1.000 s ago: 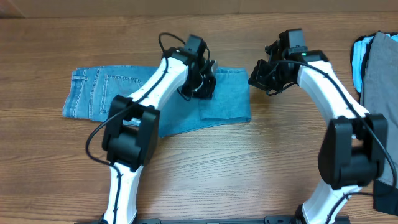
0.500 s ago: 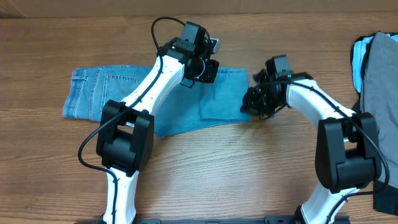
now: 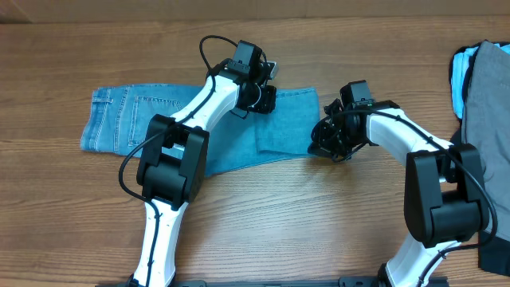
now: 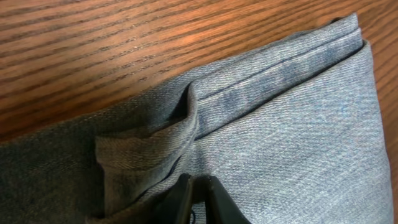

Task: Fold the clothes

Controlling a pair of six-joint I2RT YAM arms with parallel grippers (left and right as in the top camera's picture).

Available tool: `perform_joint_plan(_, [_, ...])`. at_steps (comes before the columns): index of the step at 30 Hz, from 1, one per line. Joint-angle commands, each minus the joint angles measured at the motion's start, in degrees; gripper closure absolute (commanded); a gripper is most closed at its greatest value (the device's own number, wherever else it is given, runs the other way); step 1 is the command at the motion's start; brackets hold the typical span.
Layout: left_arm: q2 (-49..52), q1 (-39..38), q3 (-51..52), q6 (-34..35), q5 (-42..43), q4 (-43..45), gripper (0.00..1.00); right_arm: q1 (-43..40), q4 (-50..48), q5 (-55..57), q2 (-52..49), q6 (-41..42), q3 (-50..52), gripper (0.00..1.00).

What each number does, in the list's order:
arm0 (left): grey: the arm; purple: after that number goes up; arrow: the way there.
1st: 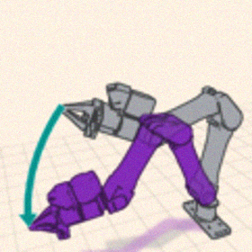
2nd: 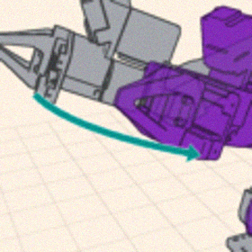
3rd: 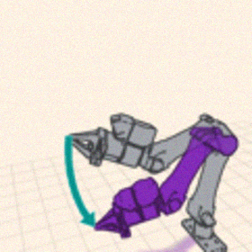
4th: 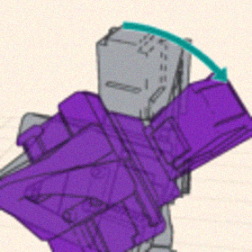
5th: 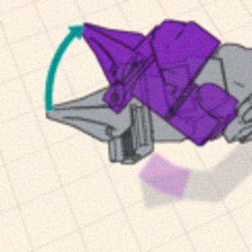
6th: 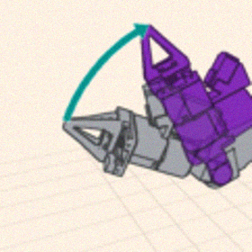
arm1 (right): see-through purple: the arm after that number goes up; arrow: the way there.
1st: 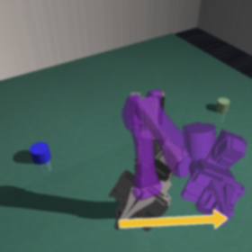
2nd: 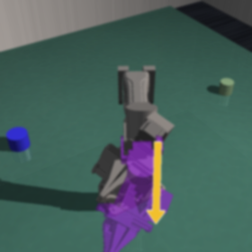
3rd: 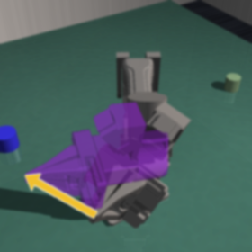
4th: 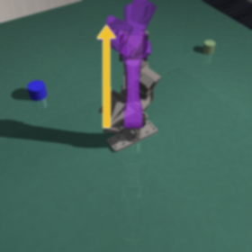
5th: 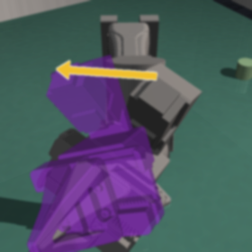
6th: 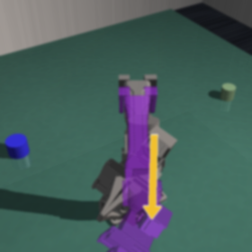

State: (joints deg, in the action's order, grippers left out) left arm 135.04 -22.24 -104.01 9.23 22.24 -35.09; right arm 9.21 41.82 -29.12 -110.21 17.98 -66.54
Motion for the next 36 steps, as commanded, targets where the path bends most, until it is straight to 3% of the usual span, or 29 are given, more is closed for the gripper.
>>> perform_joint_plan(1, [2.08,1.92,-0.35,0.63,-10.82,-0.52,0.83,-1.27,0.50,2.75,-0.26,-0.24,0.48,0.96])
perform_joint_plan(6, [-2.43,3.54,-3.61,0.04,-14.16,-4.39,0.78,-2.71,0.48,6.03,0.90,-0.22,0.31,0.96])
perform_joint_plan(7, [-3.63,3.67,-4.24,-0.07,-14.40,-5.16,0.73,-3.06,0.55,6.14,1.33,-0.20,0.17,0.96])
perform_joint_plan(8, [-6.40,3.76,-5.31,-0.04,-15.28,-6.54,0.44,-3.69,0.81,6.14,2.40,-0.15,-0.15,0.96])
perform_joint_plan(10, [-9.55,3.74,-5.99,-0.07,-15.67,-7.67,0.30,-4.37,1.27,6.16,3.67,-0.17,-0.74,0.96])
perform_joint_plan(12, [-12.48,3.76,-6.10,-0.07,-15.65,-8.26,0.00,-4.87,1.53,6.14,4.81,-0.20,-1.46,0.95])
perform_joint_plan(15, [-16.02,3.82,-6.10,-0.04,-16.55,-10.10,0.00,-5.33,1.62,6.14,6.27,-0.20,-2.86,0.79])
perform_joint_plan(17, [-17.55,4.31,-6.10,-0.07,-17.16,-11.65,0.00,-5.33,1.64,6.14,6.64,-0.24,-3.87,0.56])
perform_joint_plan(19, [-18.32,5.11,-6.10,-0.02,-17.11,-13.64,0.00,-5.33,1.57,6.14,6.67,-0.24,-4.96,0.41])
perform_joint_plan(22, [-18.27,7.02,-6.03,0.00,-16.46,-16.50,0.00,-5.33,0.15,6.12,6.67,-0.26,-5.70,0.26])
perform_joint_plan(27, [-18.14,11.41,-5.64,0.07,-16.20,-21.51,0.00,-5.33,-4.66,6.21,6.64,-0.76,-5.88,0.17])
perform_joint_plan(36, [-18.14,15.85,-3.39,1.16,-14.75,-25.14,0.00,-4.48,-14.75,7.43,5.55,-4.76,-5.88,0.19])
